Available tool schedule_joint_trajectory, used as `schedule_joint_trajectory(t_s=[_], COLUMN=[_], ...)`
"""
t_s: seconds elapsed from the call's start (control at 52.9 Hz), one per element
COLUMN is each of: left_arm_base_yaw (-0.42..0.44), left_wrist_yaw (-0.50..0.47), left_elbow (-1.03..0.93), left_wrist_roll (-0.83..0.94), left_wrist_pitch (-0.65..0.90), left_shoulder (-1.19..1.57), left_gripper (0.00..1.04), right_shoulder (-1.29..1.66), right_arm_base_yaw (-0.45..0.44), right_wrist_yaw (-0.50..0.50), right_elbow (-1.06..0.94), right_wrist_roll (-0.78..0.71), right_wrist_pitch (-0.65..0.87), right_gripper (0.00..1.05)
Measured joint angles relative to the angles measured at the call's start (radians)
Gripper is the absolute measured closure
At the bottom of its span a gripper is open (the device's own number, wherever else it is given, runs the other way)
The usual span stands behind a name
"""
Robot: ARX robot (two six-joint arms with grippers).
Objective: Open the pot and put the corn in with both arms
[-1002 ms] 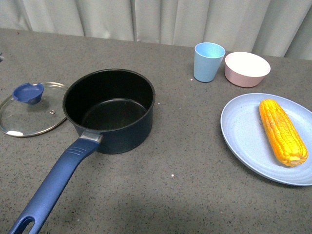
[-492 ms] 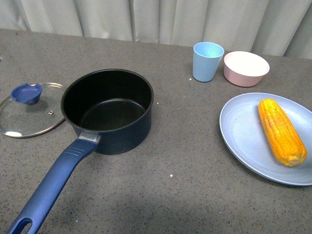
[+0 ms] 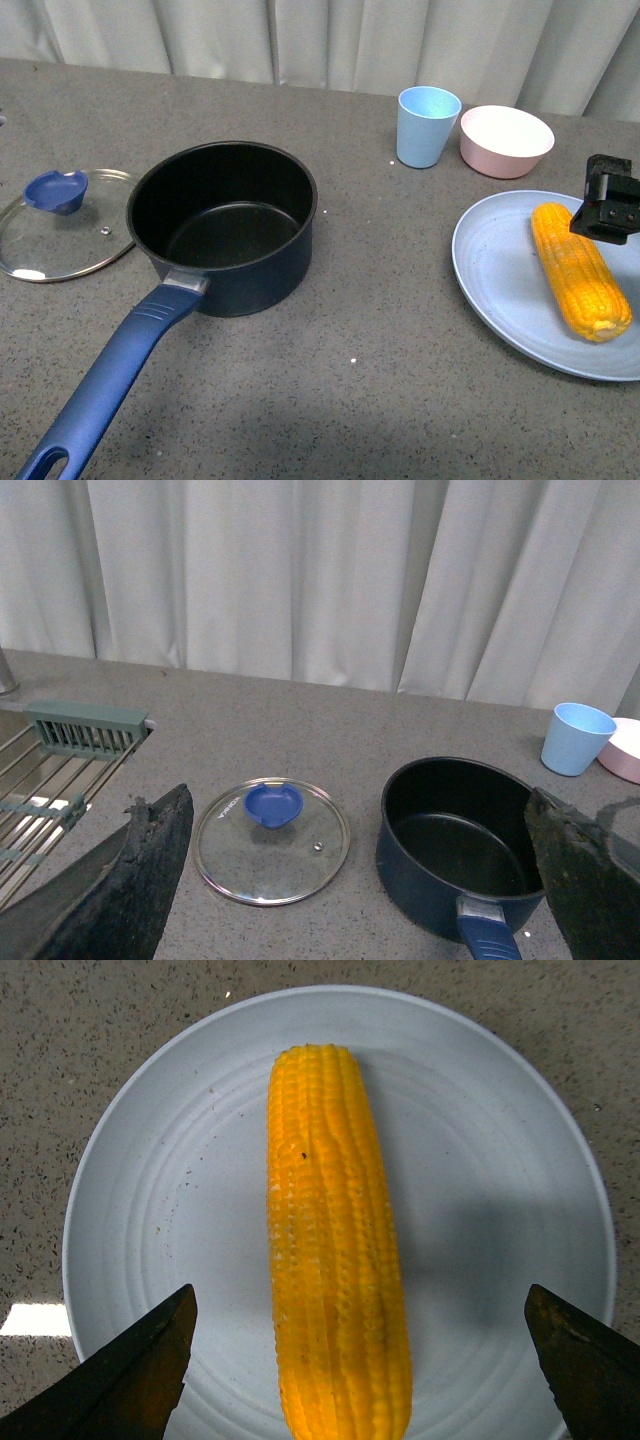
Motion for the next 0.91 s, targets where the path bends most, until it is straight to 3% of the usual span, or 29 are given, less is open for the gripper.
schedule_joint_trajectory(t_s=[0.643,0.908], left_arm_base_yaw=[0.0,0.0], left_wrist_yaw=[0.0,0.0], left_elbow=[0.0,0.0], left_wrist_roll=[0.0,0.0], left_wrist_pitch=[0.0,0.0], left_shoulder=[0.0,0.0], left_gripper=[0.06,0.06], right_shoulder=[0.183,0.195], right_arm_base_yaw=[0.026,0.03], right_wrist_yaw=[-0.013,-0.011], right_elbow=[0.119,0.119], right_wrist_roll=[0.014,0.014], right_wrist_pitch=[-0.071,-0.077], right_gripper=[0.09,0.52])
